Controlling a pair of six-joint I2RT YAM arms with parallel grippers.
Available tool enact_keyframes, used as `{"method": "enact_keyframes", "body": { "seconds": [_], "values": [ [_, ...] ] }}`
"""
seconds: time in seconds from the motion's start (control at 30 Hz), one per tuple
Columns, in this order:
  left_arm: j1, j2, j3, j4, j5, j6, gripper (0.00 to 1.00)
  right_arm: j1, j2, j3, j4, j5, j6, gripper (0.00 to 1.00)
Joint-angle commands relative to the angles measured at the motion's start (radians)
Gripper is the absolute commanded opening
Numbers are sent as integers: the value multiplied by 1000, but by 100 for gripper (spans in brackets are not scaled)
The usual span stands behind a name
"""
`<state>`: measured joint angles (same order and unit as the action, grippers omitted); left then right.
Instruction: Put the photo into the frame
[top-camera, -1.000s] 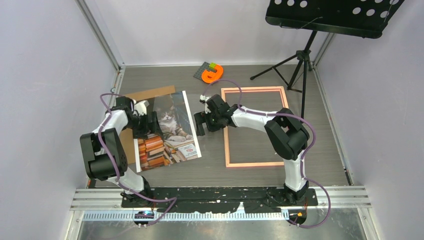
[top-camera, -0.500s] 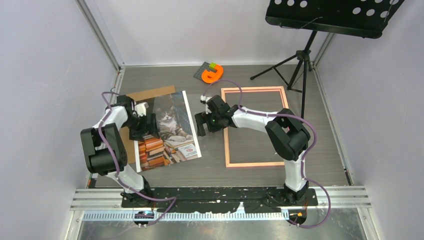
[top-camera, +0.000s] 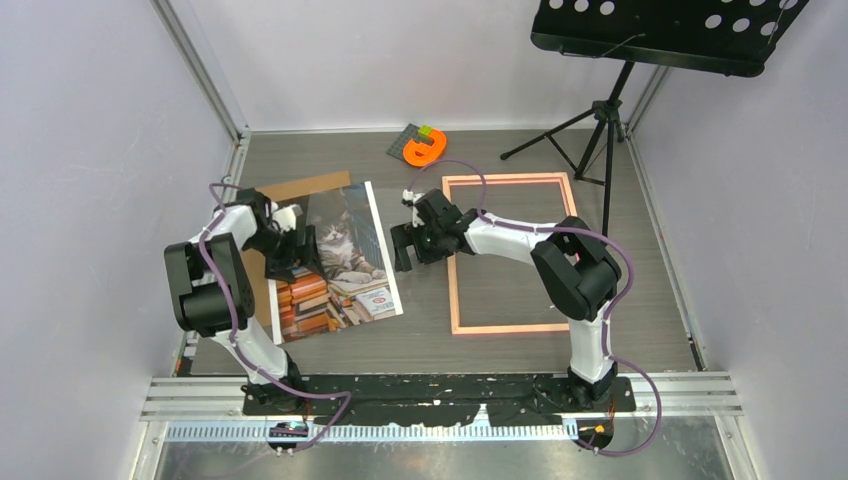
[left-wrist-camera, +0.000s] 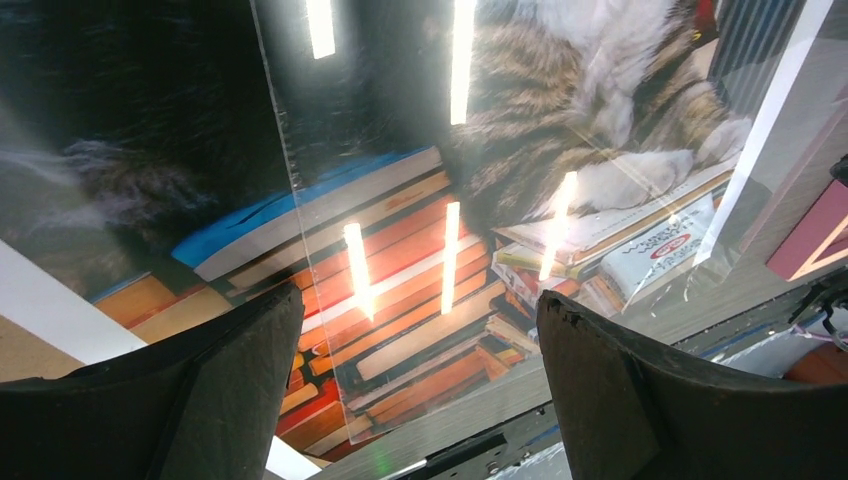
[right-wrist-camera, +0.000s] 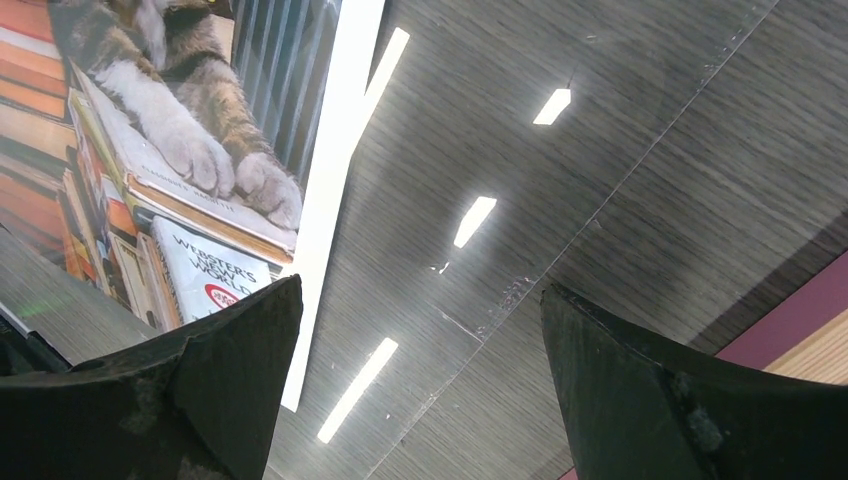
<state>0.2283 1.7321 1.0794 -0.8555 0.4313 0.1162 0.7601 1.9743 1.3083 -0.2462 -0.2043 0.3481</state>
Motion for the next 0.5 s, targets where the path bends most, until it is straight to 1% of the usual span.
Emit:
{"method": "enact_keyframes", "body": {
  "seconds": [0.0,0.2,0.47],
  "values": [
    [-20,36,9,13,62,7,90,4,19,-26,-5,-39,40,96],
    [-27,38,-3,38,90,-10,90,-6,29,-34,32,-88,95,95],
    [-27,33,-51,83,110,-27,90,-32,13,-78,90,-111,161,96]
  ]
}}
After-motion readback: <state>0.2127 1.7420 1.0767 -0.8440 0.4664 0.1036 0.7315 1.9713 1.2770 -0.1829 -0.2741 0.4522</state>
